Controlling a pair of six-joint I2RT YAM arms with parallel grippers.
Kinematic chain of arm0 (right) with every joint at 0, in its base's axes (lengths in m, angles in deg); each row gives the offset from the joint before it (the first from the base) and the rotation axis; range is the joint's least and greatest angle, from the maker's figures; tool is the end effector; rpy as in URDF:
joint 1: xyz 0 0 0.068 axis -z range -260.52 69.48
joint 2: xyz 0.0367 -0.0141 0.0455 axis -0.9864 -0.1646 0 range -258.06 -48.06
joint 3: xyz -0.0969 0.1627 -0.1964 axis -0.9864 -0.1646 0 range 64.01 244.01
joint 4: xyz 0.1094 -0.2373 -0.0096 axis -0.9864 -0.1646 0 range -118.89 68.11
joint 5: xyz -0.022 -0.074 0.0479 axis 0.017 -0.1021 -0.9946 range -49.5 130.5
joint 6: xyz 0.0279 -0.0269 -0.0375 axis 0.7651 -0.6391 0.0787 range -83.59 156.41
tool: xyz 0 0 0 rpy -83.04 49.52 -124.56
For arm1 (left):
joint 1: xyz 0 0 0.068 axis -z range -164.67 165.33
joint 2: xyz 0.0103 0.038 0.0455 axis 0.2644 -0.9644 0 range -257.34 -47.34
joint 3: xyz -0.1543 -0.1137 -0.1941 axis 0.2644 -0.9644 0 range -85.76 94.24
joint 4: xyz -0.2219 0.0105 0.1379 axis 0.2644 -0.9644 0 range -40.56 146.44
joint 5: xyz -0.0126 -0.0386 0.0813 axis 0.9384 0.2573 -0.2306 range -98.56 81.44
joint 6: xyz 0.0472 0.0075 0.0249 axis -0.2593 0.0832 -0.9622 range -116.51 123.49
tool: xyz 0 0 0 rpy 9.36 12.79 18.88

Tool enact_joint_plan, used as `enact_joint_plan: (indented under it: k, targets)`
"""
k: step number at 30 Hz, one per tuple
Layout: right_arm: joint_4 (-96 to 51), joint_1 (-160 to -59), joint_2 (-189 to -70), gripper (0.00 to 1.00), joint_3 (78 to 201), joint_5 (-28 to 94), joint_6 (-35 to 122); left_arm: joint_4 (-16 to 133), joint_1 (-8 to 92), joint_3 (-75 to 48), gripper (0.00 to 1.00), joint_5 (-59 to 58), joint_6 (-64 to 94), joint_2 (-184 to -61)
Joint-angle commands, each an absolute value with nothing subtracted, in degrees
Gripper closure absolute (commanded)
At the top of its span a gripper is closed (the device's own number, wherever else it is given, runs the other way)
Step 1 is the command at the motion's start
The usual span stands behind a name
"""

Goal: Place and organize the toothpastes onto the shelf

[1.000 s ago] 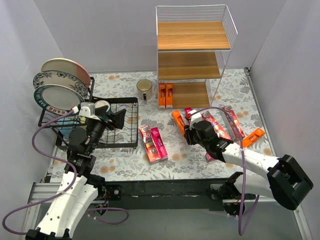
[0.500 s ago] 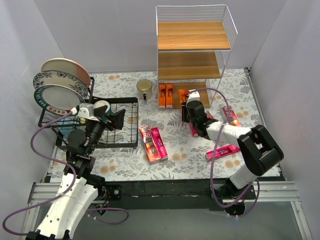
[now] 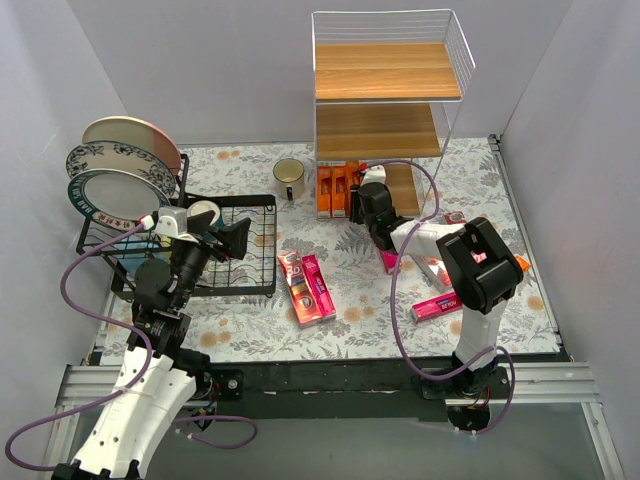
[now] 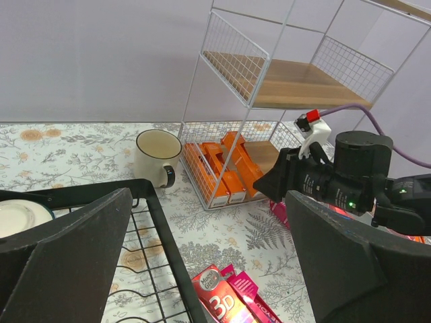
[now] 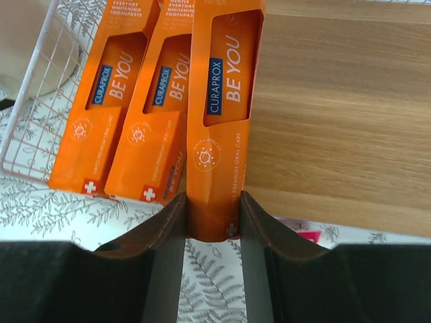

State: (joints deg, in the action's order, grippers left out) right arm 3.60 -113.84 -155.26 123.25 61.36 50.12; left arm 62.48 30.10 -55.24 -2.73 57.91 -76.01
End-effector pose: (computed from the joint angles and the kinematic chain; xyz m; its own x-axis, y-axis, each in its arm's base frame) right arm 0.3460 0.2122 0.1829 -0.3667 0.0241 -0.9300 -0.1559 0.9839 0.0870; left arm 0.1341 -0.0391 0.3231 -0.2080 -0.7818 -0.5878 0.3122 0.5164 -0.7974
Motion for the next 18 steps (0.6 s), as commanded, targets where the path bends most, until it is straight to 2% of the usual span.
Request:
enact_joint_plan:
  k: [1, 9, 18]
  targets:
    - [7.38, -113.48, -157.13, 0.64, 127.99, 63.35, 52.75, 62.33, 30.27, -55.0, 0.02, -2.84, 57.46, -75.64]
    - [2.46, -113.48, -159.5, 0.62, 130.54, 67.3, 57.41, 62.33, 30.27, -55.09, 0.02, -2.84, 57.55, -75.73]
    - [-0.27, -113.48, -161.09, 0.59, 131.77, 66.08, 58.64, 62.41, 30.36, -55.18, 0.02, -2.76, 57.55, -75.91]
